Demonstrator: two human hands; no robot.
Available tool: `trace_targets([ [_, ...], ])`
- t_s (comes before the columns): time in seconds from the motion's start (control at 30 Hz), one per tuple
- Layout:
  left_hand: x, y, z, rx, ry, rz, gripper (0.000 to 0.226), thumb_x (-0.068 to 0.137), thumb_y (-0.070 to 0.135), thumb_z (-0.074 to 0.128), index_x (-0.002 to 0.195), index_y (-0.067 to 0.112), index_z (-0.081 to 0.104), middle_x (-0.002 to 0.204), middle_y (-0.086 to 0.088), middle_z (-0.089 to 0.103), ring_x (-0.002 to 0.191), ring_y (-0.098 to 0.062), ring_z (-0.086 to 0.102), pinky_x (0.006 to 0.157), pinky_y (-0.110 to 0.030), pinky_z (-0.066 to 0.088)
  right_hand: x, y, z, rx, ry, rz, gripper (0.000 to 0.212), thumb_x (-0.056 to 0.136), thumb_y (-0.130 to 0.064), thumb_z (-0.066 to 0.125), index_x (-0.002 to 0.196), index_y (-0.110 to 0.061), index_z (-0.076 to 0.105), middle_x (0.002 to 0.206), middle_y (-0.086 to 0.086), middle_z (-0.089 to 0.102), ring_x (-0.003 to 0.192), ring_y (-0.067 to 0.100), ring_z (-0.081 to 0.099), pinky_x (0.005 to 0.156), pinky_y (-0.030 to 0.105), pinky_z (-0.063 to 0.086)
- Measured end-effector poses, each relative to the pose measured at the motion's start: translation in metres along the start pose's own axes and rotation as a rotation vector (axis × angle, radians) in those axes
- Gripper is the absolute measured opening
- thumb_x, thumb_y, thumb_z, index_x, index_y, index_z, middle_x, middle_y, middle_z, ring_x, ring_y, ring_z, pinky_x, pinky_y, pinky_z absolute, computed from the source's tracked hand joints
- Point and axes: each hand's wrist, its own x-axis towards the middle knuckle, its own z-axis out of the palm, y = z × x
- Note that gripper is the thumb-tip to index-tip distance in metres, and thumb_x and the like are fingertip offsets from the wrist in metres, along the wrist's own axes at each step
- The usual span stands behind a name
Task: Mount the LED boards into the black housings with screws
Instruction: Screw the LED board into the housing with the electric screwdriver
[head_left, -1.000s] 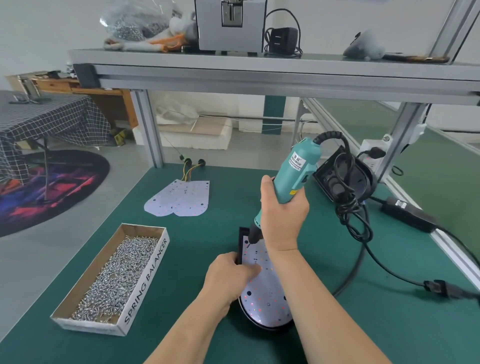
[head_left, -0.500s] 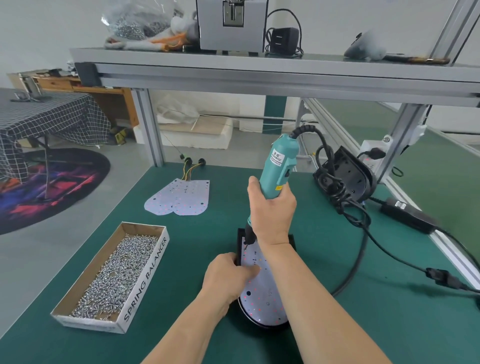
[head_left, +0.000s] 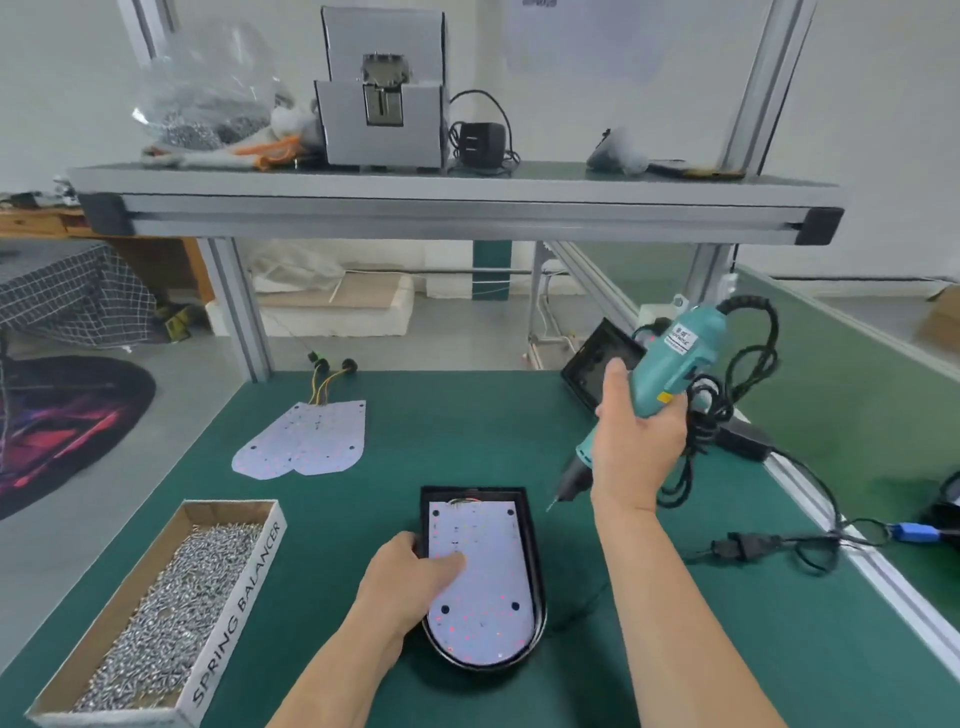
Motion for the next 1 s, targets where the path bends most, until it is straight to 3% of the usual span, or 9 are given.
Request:
trace_targets([
  [0.13, 0.007, -0.001, -0.001, -0.04, -0.046, -0.015, 0.014, 0.073, 0.018, 0.076, 0.084, 0.009, 0.073, 0.075, 0.001, 0.077, 0.073, -0.021, 0.074, 0.067, -0.03, 0.057, 0.035, 0.035, -0.054, -0.159, 0.096, 0.136, 0.024, 0.086, -0.048, 0.068, 0.089, -0.033, 0.05, 0.088, 0.005, 0.069, 0.077, 0.022, 0.066, 0.07, 0.038, 0.054],
  [0.23, 0.01, -0.003, -0.001, -0.06, -0.054, -0.018, 0.004, 0.081, 0.009, 0.075, 0.085, 0.007, 0.075, 0.081, -0.004, 0.078, 0.077, -0.024, 0.075, 0.072, -0.033, 0.058, 0.052, 0.053, -0.081, -0.227, 0.128, 0.214, 0.032, 0.088, -0.044, 0.066, 0.102, -0.022, 0.048, 0.092, 0.006, 0.066, 0.074, 0.019, 0.065, 0.057, 0.03, 0.044],
  [0.37, 0.015, -0.004, 0.001, -0.093, -0.04, -0.025, 0.002, 0.085, 0.005, 0.073, 0.086, 0.007, 0.075, 0.081, -0.005, 0.078, 0.079, -0.026, 0.075, 0.078, -0.037, 0.059, 0.068, 0.071, -0.107, -0.363, 0.107, 0.27, 0.039, 0.09, -0.032, 0.067, 0.109, -0.018, 0.037, 0.099, 0.008, 0.06, 0.071, 0.015, 0.057, 0.052, 0.026, 0.038],
  [0.57, 0.017, -0.003, 0.005, -0.127, -0.004, -0.034, 0.004, 0.084, 0.003, 0.074, 0.088, 0.005, 0.074, 0.082, -0.006, 0.078, 0.082, -0.03, 0.075, 0.081, -0.041, 0.058, 0.083, 0.082, -0.126, -0.758, -0.051, 0.331, 0.047, 0.086, -0.025, 0.076, 0.111, -0.004, 0.042, 0.118, 0.018, 0.05, 0.073, 0.03, 0.055, 0.068, 0.039, 0.045],
  [0.7, 0.016, -0.003, 0.005, -0.147, 0.002, -0.028, 0.008, 0.084, 0.003, 0.074, 0.092, 0.005, 0.073, 0.081, -0.007, 0.078, 0.079, -0.03, 0.075, 0.072, -0.036, 0.058, 0.079, 0.08, -0.121, -1.008, -0.094, 0.213, 0.06, 0.084, -0.026, 0.077, 0.125, 0.001, 0.043, 0.122, 0.02, 0.042, 0.106, 0.039, 0.049, 0.077, 0.045, 0.047],
  [0.8, 0.015, -0.003, 0.006, -0.158, 0.002, -0.02, 0.011, 0.084, 0.003, 0.074, 0.094, 0.004, 0.072, 0.081, -0.008, 0.078, 0.077, -0.03, 0.075, 0.072, -0.038, 0.059, 0.078, 0.079, -0.119, -1.104, -0.091, 0.088, 0.073, 0.081, -0.023, 0.08, 0.136, 0.001, 0.04, 0.134, 0.02, 0.04, 0.123, 0.038, 0.039, 0.097, 0.049, 0.045],
  [0.87, 0.014, -0.003, 0.007, -0.163, 0.0, -0.018, 0.012, 0.084, 0.004, 0.074, 0.095, 0.004, 0.072, 0.082, -0.008, 0.078, 0.077, -0.03, 0.076, 0.072, -0.038, 0.058, 0.079, 0.078, -0.115, -1.178, -0.107, -0.039, 0.078, 0.079, -0.018, 0.081, 0.143, -0.002, 0.039, 0.143, 0.019, 0.038, 0.133, 0.037, 0.034, 0.112, 0.048, 0.033],
  [0.93, 0.014, -0.003, 0.007, -0.166, 0.001, -0.015, 0.012, 0.084, 0.004, 0.075, 0.096, 0.004, 0.072, 0.082, -0.008, 0.078, 0.076, -0.029, 0.076, 0.07, -0.037, 0.058, 0.081, 0.078, -0.107, -1.241, -0.147, -0.196, 0.075, 0.081, -0.015, 0.079, 0.145, -0.006, 0.041, 0.144, 0.016, 0.041, 0.135, 0.035, 0.035, 0.116, 0.044, 0.027],
  [1.0, 0.014, -0.003, 0.007, -0.17, 0.003, -0.016, 0.013, 0.083, 0.005, 0.075, 0.096, 0.004, 0.072, 0.081, -0.008, 0.078, 0.075, -0.029, 0.076, 0.069, -0.036, 0.058, 0.083, 0.078, -0.096, -1.341, -0.265, -0.313, 0.052, 0.087, -0.024, 0.072, 0.133, -0.008, 0.053, 0.13, 0.011, 0.054, 0.123, 0.032, 0.047, 0.107, 0.04, 0.036],
])
